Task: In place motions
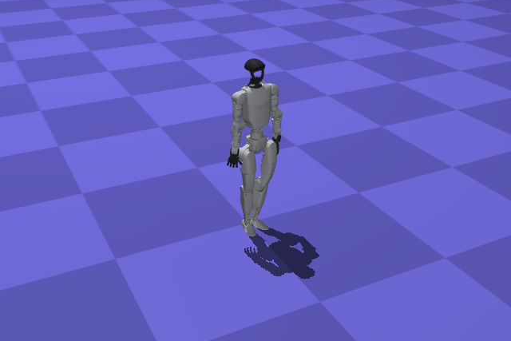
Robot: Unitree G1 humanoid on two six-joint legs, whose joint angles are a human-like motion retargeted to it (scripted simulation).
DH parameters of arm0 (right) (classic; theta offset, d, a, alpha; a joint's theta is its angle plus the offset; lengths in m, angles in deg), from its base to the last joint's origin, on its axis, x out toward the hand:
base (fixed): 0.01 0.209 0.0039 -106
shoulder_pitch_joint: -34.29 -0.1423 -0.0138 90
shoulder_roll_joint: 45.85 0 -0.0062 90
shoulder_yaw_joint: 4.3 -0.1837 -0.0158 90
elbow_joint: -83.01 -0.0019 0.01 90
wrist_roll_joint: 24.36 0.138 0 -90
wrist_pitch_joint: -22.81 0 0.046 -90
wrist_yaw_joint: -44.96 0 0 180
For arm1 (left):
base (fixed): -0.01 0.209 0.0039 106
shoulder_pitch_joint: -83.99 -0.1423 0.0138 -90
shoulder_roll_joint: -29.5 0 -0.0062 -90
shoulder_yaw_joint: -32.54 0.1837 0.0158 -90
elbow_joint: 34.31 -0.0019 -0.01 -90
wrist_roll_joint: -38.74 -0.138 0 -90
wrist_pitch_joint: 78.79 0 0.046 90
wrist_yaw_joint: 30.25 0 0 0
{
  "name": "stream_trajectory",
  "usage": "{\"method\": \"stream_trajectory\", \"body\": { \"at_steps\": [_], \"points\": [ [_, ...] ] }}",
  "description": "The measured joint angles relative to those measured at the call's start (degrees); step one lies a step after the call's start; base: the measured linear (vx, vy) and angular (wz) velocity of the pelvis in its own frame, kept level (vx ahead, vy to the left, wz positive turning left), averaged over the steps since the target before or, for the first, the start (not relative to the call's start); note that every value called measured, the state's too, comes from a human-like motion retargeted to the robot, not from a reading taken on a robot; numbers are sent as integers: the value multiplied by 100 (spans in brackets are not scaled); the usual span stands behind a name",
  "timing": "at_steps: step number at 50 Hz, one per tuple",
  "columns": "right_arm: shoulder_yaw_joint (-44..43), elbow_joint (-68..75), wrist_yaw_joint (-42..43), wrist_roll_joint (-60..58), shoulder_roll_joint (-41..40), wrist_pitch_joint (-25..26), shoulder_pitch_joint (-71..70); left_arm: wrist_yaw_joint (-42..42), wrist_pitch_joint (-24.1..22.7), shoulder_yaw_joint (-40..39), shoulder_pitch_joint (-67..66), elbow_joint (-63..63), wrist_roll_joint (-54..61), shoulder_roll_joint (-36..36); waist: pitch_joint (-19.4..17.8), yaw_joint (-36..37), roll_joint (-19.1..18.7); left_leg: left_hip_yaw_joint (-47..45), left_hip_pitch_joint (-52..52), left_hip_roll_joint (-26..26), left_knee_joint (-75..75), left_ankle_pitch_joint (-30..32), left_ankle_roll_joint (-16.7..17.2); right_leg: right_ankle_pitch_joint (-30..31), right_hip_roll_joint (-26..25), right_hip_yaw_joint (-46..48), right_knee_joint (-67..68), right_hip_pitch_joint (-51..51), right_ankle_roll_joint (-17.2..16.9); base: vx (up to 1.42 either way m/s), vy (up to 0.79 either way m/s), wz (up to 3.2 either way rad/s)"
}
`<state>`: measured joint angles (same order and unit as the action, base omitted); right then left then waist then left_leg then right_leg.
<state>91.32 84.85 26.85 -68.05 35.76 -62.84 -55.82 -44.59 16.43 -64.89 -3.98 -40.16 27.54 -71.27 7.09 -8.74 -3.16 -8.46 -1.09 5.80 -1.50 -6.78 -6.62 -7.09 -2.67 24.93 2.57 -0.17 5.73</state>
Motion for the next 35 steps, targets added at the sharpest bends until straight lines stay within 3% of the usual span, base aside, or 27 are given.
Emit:
{"method": "stream_trajectory", "body": {
  "at_steps": [14,35],
  "points": [
    [23,-65,-10,-55,-12,-5,1,-11,1,4,-3,17,20,4,-42,-105,-17,-24,28,1,52,5,-8,40,-48,-1,-4,-68,38,0,0,0],
    [-50,-98,12,-22,40,16,27,-57,6,95,24,97,59,6,-188,324,-10,-607,21,-146,15,-30,119,106,-147,-574,-52,-54,97,-2,2,-21]
  ]
}}
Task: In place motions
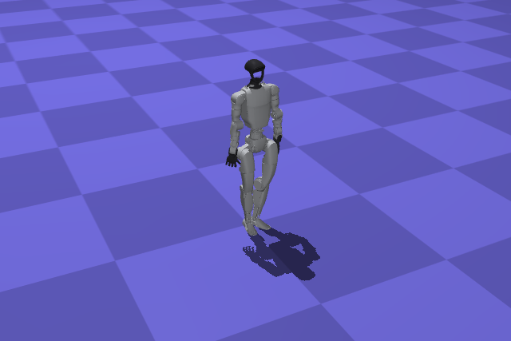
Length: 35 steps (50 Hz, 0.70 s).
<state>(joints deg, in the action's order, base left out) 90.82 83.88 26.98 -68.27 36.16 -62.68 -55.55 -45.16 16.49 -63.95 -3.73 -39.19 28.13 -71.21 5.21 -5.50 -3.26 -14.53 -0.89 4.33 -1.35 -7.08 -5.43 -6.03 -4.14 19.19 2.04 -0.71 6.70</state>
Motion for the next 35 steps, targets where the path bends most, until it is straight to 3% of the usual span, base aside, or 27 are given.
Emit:
{"method": "stream_trajectory", "body": {
  "at_steps": [10,18,25,30,35],
  "points": [
    [-102,-46,2,-22,8,-8,41,-39,0,-78,-102,138,34,35,-23,-103,26,85,-25,-82,-129,-79,162,7,79,33,0,-17,-7,0,0,0],
    [-145,15,-5,52,51,25,20,64,-20,-393,-337,301,65,157,-28,368,44,-478,-168,-169,-498,-256,158,4,86,-618,55,-30,-56,1,4,-58],
    [-168,0,4,205,113,13,12,141,-2,-617,-493,429,182,274,-70,424,389,-471,-1073,-178,-2274,-195,-81,4,582,-785,174,-163,-90,-3,4,2],
    [-89,85,23,187,161,94,-35,114,-3,-827,-651,515,276,283,-260,260,359,511,-1904,107,-1781,33,217,94,471,-299,118,-56,29,-3,4,50],
    [51,1,11,72,215,41,-78,29,5,-889,-820,532,293,243,-662,506,408,787,-2737,94,-950,109,534,90,464,-107,47,318,-86,-5,6,-10]
  ]
}}
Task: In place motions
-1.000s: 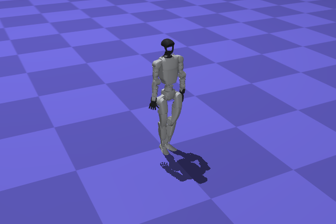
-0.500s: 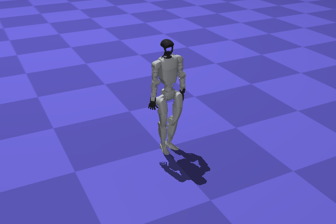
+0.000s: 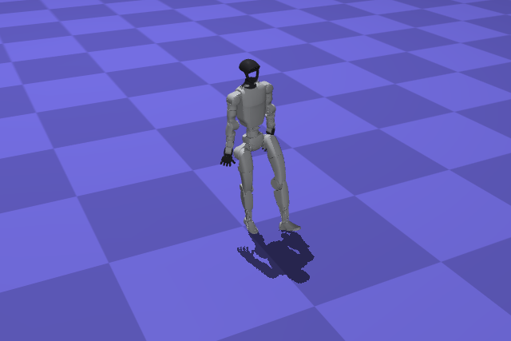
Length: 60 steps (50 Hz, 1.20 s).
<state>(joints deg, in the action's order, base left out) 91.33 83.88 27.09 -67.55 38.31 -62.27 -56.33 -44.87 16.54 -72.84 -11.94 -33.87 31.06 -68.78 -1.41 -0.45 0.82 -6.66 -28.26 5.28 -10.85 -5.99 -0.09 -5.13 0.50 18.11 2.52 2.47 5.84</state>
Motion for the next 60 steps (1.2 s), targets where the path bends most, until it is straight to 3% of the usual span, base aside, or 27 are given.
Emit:
{"method": "stream_trajectory", "body": {
  "at_steps": [5,10,18,23,30,33,35,37,45,50,56,60],
  "points": [
    [83,-31,14,-64,3,4,-93,-65,-8,-112,-174,-87,-44,-124,-308,376,186,-123,-829,-261,340,29,221,14,163,-189,-6,225,49,-3,6,-58],
    [84,-114,-52,-40,-29,-33,-125,-93,-4,-233,-300,-308,-33,-249,-387,608,273,-369,-1302,-589,487,84,372,28,318,-406,89,226,112,2,5,-52],
    [38,-234,-98,11,-85,-93,-43,-88,48,-206,-274,-407,-77,-169,-225,352,66,-394,-831,-582,482,241,398,-26,112,-411,121,219,279,3,0,13],
    [-33,-152,-87,19,-101,-52,11,-6,65,-212,-116,-185,12,-52,77,54,-49,-424,-35,-417,54,359,221,-39,29,-144,76,56,192,2,-3,42],
    [-160,-76,-49,11,-81,-6,84,92,76,-5,285,113,140,94,449,-463,-149,-174,1542,-2,-653,484,-353,-67,33,233,60,-206,82,0,-5,49],
    [-239,-34,-17,-35,-78,25,140,107,68,115,406,237,135,118,695,-602,-276,-565,2175,-1,-375,-405,-431,-86,-37,243,75,-378,27,4,-7,15],
    [-302,-9,28,-38,-86,54,179,113,60,168,485,330,123,122,803,-700,-425,-997,2372,-125,140,-355,-589,-97,-179,247,66,-455,9,2,-8,26],
    [-348,34,59,63,-95,75,180,122,42,241,595,445,121,127,815,-878,-504,-84,2379,-3,472,-152,-444,-103,-208,413,40,-468,-41,-6,-8,68],
    [-334,97,-53,288,-71,49,129,176,-71,614,981,780,64,115,656,-732,-313,-86,2196,148,432,2,-504,-57,33,624,-60,-452,-240,-8,-4,26],
    [-162,111,67,-76,-131,127,44,176,-155,337,644,664,18,8,670,-655,-284,-69,2268,206,457,-57,-594,-71,37,632,-26,-451,-220,5,-5,-1],
    [-184,-225,-56,-310,-234,-104,159,59,-75,-41,218,-133,-8,11,721,-1131,-308,533,2304,309,352,-110,-684,-186,-1,1202,119,-391,-124,11,-12,76],
    [-217,-262,38,-512,-256,-258,114,12,26,-316,12,-555,-9,101,861,-431,-347,-28,2190,2,278,-305,-617,-308,85,556,982,-669,-334,3,-14,-146]
  ]
}}
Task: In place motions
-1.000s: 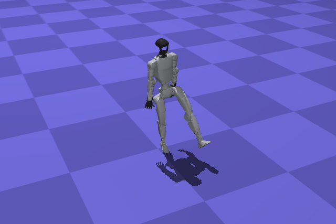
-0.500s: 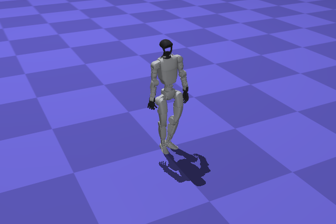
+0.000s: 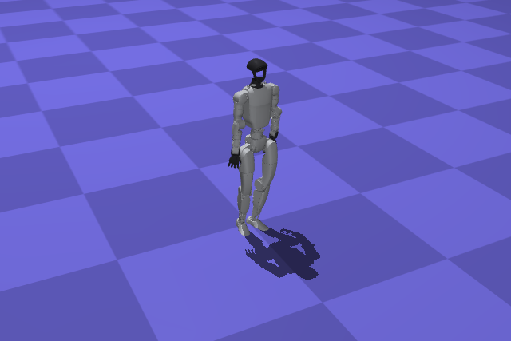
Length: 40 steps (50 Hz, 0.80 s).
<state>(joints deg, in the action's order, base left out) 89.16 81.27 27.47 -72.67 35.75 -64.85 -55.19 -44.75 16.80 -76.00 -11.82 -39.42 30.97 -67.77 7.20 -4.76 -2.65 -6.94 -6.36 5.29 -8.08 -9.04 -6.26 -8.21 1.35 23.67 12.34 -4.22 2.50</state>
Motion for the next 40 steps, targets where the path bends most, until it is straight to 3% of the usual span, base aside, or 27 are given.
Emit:
{"method": "stream_trajectory", "body": {
  "at_steps": [2,5,8,12,15,17,18,20,25,30,40],
  "points": [
    [19,-26,72,23,22,-7,-58,-67,9,-69,-102,-55,32,51,-51,322,-62,-395,25,-261,-31,-45,77,102,42,-466,850,-479,-206,-1,-15,-117],
    [-73,-81,197,191,14,-8,-106,-79,79,-46,-95,-171,73,155,-266,-498,-321,190,34,-462,-90,81,100,26,142,258,1169,-1050,-270,-7,-19,135],
    [-166,-68,205,598,37,-131,-92,27,156,-56,45,-200,-35,259,-433,-559,-135,131,201,-363,-46,110,30,52,233,174,478,-1646,-163,-5,-18,-7],
    [-299,-2,14,984,138,-125,-87,45,119,79,358,17,44,354,-559,160,464,-689,477,67,271,134,-149,25,31,-817,-54,-2774,-129,-4,-13,-147],
    [-534,74,-236,1481,139,-157,-47,51,115,258,708,148,162,406,-711,211,726,-721,577,281,417,231,-252,161,-29,-1209,-216,-3633,-13,-8,-10,8],
    [-765,110,-435,1967,56,-171,61,73,112,470,906,249,224,424,-862,-478,350,140,558,-50,221,256,-251,222,333,-553,-428,-3716,-47,1,-7,319],
    [-816,109,-464,2217,40,-114,125,85,108,568,979,319,267,383,-1018,-1044,-26,804,496,-376,8,235,-210,282,582,-17,-527,-3681,-34,4,-5,336],
    [-831,147,-412,2448,64,-53,145,95,82,680,1118,518,326,319,-1025,-1026,21,797,525,-317,24,266,-252,231,563,-337,-528,-3883,57,2,-4,101],
    [-727,217,-154,1997,57,-34,245,111,-57,971,1290,958,338,219,-1117,-1107,-17,924,598,-367,-63,244,-283,300,529,-533,-612,-3651,20,1,-1,6],
    [-828,275,-291,1662,31,-24,329,193,-179,1082,1233,987,183,174,-923,-874,92,726,615,-260,17,245,-247,361,447,-478,-436,-2820,-64,8,-1,-27],
    [-905,190,-242,2461,-2,69,199,286,-199,590,603,-48,120,-59,-149,-560,-145,418,87,-346,176,242,-65,877,24,-342,359,-509,-265,4,8,-48]
  ]
}}
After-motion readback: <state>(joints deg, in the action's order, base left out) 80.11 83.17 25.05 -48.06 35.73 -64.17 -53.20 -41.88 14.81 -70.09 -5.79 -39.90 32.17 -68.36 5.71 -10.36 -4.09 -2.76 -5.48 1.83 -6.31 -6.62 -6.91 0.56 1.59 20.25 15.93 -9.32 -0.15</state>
